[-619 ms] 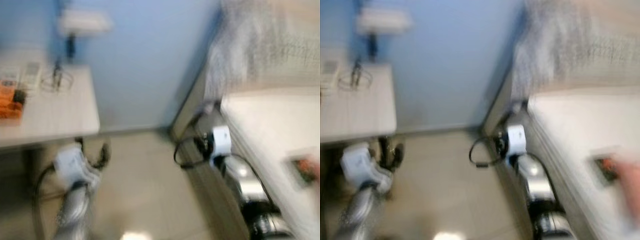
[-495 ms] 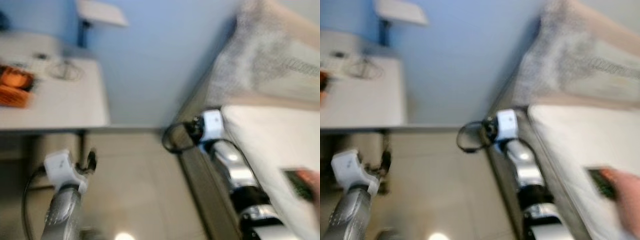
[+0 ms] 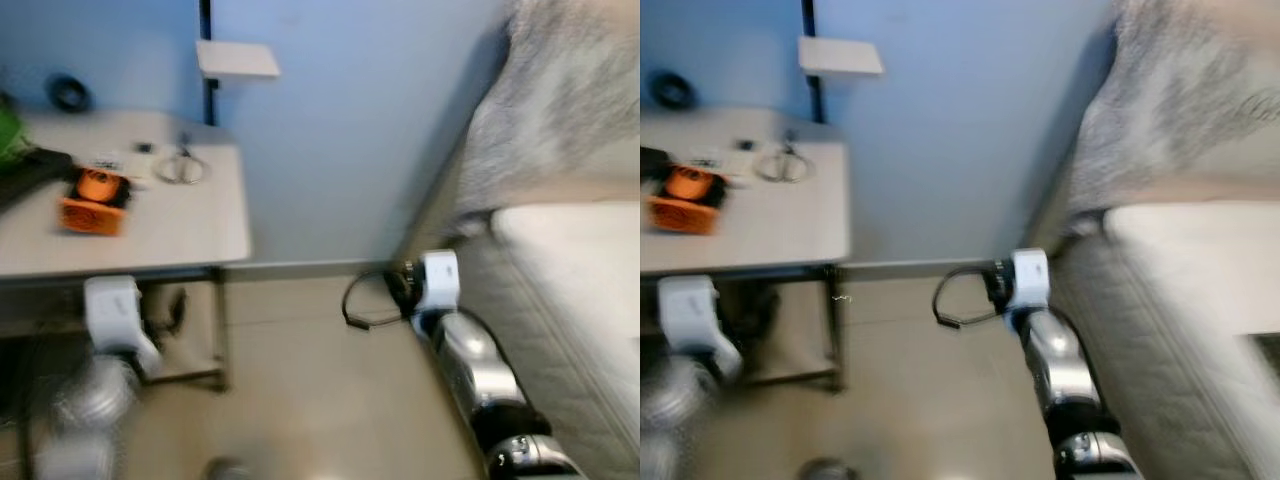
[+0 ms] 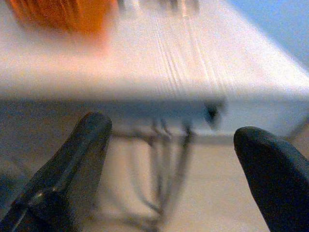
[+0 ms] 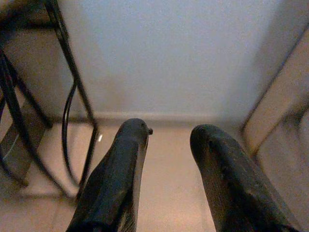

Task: Clean up the room

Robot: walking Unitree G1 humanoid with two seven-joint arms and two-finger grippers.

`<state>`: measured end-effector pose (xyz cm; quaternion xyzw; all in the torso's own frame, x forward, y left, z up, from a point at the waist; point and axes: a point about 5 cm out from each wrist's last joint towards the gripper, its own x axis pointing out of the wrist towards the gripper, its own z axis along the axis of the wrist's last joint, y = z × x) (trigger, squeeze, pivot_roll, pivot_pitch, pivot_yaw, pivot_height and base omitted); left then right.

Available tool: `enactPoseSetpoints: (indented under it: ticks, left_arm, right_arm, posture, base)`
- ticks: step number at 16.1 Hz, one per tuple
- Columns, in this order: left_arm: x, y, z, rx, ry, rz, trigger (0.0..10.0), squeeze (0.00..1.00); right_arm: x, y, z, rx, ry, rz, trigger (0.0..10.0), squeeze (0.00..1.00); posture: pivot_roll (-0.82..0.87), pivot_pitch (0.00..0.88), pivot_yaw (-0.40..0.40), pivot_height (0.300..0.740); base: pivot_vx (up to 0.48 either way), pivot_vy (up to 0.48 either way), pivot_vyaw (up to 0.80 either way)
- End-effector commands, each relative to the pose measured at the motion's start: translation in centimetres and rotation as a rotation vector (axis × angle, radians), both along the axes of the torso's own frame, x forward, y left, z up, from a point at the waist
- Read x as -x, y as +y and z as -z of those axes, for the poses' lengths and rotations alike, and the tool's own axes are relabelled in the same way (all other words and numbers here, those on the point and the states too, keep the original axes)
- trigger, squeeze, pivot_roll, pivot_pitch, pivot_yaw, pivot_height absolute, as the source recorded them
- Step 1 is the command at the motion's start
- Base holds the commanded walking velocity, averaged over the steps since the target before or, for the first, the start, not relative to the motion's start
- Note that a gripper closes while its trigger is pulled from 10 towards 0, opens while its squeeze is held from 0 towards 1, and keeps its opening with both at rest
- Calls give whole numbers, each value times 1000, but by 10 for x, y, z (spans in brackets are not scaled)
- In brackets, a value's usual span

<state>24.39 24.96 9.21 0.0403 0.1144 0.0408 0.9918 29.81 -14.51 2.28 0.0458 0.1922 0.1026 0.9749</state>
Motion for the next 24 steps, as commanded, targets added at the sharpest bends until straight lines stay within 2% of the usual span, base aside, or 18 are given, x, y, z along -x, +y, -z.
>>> enactPoseSetpoints:
  ticks: [1,2,4,5,6,7,8,10,11,12,14,16,18,19,21,22,24]
  left_arm:
    - [-17,-9,-6,-16,15,101,10000,0]
    - [-29,-12,-11,-29,15,138,10000,0]
    - [-42,-23,-13,-27,24,200,10000,0]
    - [-49,-38,-11,-3,41,277,10000,0]
    - [-53,-43,-8,9,54,299,10000,0]
    - [-59,-48,-3,64,55,297,10000,0]
    - [-61,-49,-1,90,49,280,10000,0]
    - [-62,-57,10,219,35,204,10000,0]
    - [-55,-71,19,220,29,215,10000,0]
    - [-55,-79,23,236,39,214,10000,0]
    - [-60,-98,20,195,45,343,10000,0]
    - [-68,-99,19,173,48,382,10000,0]
    - [-73,-95,18,177,47,374,10000,0]
    - [-73,-91,19,179,45,345,10000,0]
    - [-72,-82,22,244,46,267,10000,0]
    - [-71,-82,24,258,49,262,10000,0]
    - [-72,-87,24,278,39,292,10000,0]
  right_arm:
    - [7,-8,7,23,13,71,10000,0]
    - [10,-11,7,9,0,98,10000,0]
    - [20,-15,9,1,-18,118,10000,0]
    - [33,-23,12,-7,-39,197,10000,0]
    - [38,-23,12,-8,-48,209,10000,0]
    - [41,-20,5,25,-87,186,10000,0]
    - [42,-20,1,41,-104,182,10000,0]
    - [41,-31,-11,63,-136,193,10000,0]
    - [40,-41,-11,74,-110,201,10000,0]
    - [39,-45,-11,97,-108,195,10000,0]
    - [37,-54,-17,113,-135,259,10000,0]
    - [31,-53,-21,130,-156,271,10000,0]
    - [17,-44,-31,104,-185,260,10000,0]
    - [18,-40,-29,95,-178,253,10000,0]
    - [24,-31,-21,77,-154,255,10000,0]
    - [28,-27,-21,87,-160,245,10000,0]
    - [31,-29,-24,101,-179,258,10000,0]
  posture:
    - [272,0,39,740]
    - [235,0,72,740]
    - [199,0,100,740]
    - [126,0,148,740]
    - [97,0,155,740]
    - [51,0,133,740]
    - [45,0,126,740]
    - [19,0,57,740]
    - [2,0,16,740]
    - [-15,0,31,740]
    - [-43,0,65,740]
    - [-75,0,112,740]
    - [-57,0,102,740]
    - [-42,0,103,740]
    - [-29,0,102,740]
    - [-30,0,106,740]
    - [-32,0,123,740]
  base:
    - [0,0,0]
    - [0,0,0]
    - [0,0,0]
    - [0,0,0]
    - [0,0,0]
    - [0,0,0]
    - [0,0,0]
    - [0,0,0]
    - [0,0,0]
    - [0,0,-563]
    - [0,0,-556]
    - [0,0,0]
    - [0,0,0]
    - [0,0,0]
    - [0,0,0]
    - [0,0,0]
    - [0,0,0]
